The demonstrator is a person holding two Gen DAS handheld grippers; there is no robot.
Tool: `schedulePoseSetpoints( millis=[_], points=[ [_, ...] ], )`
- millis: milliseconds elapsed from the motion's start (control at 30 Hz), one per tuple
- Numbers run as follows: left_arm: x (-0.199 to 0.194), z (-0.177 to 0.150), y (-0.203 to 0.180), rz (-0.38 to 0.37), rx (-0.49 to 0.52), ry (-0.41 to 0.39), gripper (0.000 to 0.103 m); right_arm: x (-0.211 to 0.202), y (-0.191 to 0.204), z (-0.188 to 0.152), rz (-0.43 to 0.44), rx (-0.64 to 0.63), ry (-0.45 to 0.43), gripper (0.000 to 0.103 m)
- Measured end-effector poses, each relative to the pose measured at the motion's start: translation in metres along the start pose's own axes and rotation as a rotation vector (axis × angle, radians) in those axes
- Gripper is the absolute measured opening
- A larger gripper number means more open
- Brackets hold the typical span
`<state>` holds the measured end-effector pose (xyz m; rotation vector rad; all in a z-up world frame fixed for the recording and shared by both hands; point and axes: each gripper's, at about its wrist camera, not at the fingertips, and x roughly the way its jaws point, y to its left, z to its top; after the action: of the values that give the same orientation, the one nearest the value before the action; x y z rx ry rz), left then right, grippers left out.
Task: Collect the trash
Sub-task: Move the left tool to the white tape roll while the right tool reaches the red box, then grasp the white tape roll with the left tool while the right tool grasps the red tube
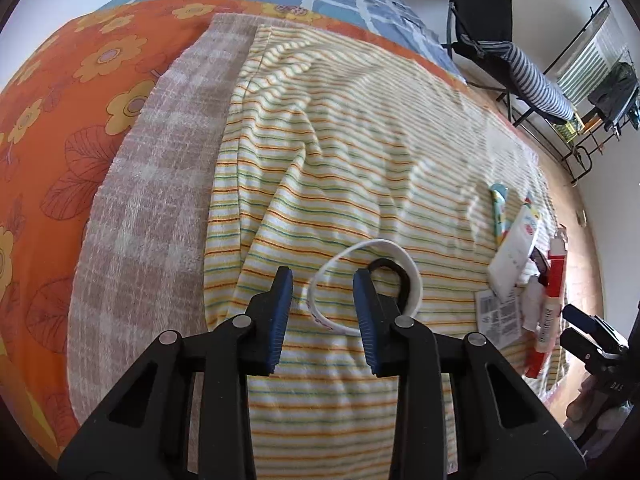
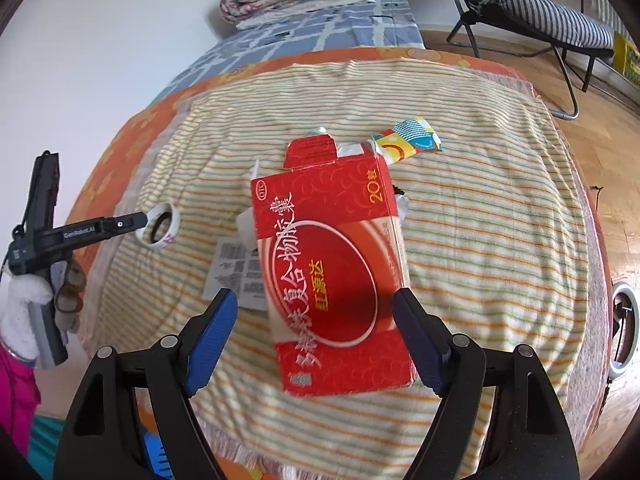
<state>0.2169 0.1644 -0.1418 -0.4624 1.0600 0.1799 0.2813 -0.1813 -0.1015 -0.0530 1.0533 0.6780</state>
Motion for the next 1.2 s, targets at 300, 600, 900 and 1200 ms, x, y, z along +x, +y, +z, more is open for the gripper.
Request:
schedulePoseSetpoints(
  millis=[300, 600, 900, 1200],
  points=[
    [0.006, 0.000, 0.004, 0.024, 0.005, 0.002, 0.016, 0.008, 0.005, 0.009, -0.063, -0.045, -0.003, 0.080],
    [0.006, 0.001, 0.007, 0.015, -0.003, -0.003, 0.007, 0.017, 0.037, -0.002, -0.206, -0.233, 0.028, 0.080],
    [-0.008, 0.005, 0.005, -0.019, -0.006, -0.032, 0.004, 0.033, 0.034, -0.011, -0.347, -0.318, 0.077, 0.080],
    [-0.023, 0.003, -0.003, -0.079, -0.003, -0.050, 0.004, 0.016, 0.004, -0.003, -0.239, -0.171, 0.068, 0.079]
  ],
)
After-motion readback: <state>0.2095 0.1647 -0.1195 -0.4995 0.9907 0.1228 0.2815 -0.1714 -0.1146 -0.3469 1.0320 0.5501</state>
